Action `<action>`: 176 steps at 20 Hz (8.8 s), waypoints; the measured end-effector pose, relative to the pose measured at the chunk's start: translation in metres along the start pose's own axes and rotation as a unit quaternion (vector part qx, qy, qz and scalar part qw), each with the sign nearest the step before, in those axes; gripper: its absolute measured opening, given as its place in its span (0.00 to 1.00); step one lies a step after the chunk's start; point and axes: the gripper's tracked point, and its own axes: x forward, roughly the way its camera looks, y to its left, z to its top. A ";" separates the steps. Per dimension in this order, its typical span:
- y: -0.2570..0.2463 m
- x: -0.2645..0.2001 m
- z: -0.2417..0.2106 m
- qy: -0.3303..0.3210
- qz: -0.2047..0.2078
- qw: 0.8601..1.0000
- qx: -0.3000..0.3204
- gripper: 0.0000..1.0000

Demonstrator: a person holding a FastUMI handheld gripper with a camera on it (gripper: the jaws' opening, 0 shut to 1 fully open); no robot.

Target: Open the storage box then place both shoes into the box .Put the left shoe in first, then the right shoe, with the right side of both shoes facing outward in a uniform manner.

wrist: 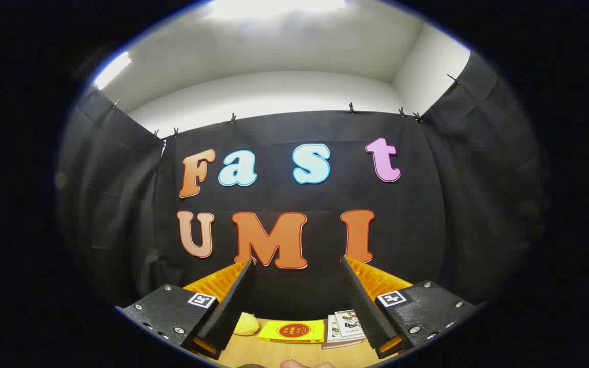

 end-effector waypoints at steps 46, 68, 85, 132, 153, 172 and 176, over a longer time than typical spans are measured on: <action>0.196 -0.095 -0.266 0.363 0.269 0.864 0.221 0.95; 0.320 -0.183 -0.414 0.573 0.338 0.640 0.384 0.96; 0.331 -0.122 -0.297 0.468 0.358 0.633 0.502 0.30; 0.327 -0.084 -0.311 0.415 0.224 0.870 0.143 0.93; 0.113 -0.155 -0.497 0.543 0.089 0.834 0.029 0.82; 0.111 -0.129 -0.497 0.551 0.004 0.833 0.052 0.05; 0.139 -0.109 -0.441 0.527 0.008 0.848 0.062 0.05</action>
